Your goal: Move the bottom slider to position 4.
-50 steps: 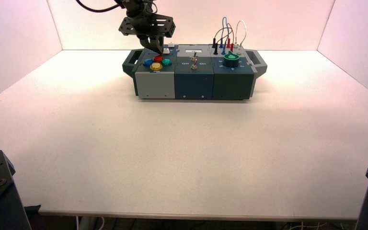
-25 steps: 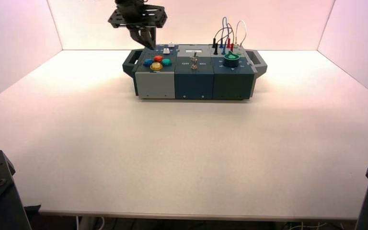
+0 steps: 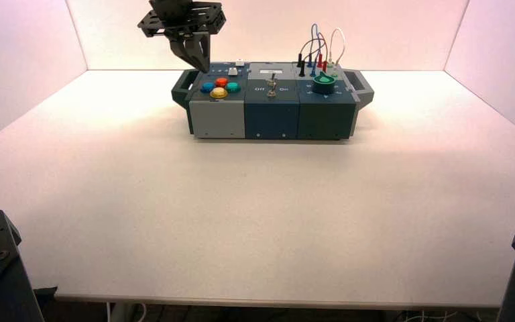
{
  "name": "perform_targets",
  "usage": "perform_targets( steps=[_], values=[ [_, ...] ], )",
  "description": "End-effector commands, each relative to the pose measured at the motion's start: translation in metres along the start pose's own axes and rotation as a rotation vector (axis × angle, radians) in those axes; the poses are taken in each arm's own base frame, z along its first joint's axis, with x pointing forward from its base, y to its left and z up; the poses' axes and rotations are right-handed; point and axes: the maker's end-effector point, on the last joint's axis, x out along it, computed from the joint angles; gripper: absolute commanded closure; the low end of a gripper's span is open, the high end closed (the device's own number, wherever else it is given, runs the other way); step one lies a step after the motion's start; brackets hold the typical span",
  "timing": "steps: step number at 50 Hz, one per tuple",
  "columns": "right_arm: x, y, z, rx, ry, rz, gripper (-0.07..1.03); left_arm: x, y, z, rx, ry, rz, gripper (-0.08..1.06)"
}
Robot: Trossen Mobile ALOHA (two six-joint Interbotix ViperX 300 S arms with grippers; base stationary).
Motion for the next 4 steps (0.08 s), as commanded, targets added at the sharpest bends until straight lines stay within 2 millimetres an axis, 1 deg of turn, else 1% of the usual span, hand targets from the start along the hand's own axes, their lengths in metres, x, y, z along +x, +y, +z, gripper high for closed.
perform_targets(
  steps=[1,4],
  values=[
    [-0.0063,-0.0015,0.0116,0.000,-0.035,-0.006,0.99,-0.0167,-0.0011,0.0122,0.007,-0.051,0.006,1.01],
    [-0.0062,-0.0011,0.0116,-0.001,-0.035,-0.005,0.99,-0.0170,-0.0012,0.0119,0.007,-0.051,0.006,1.01]
  ],
)
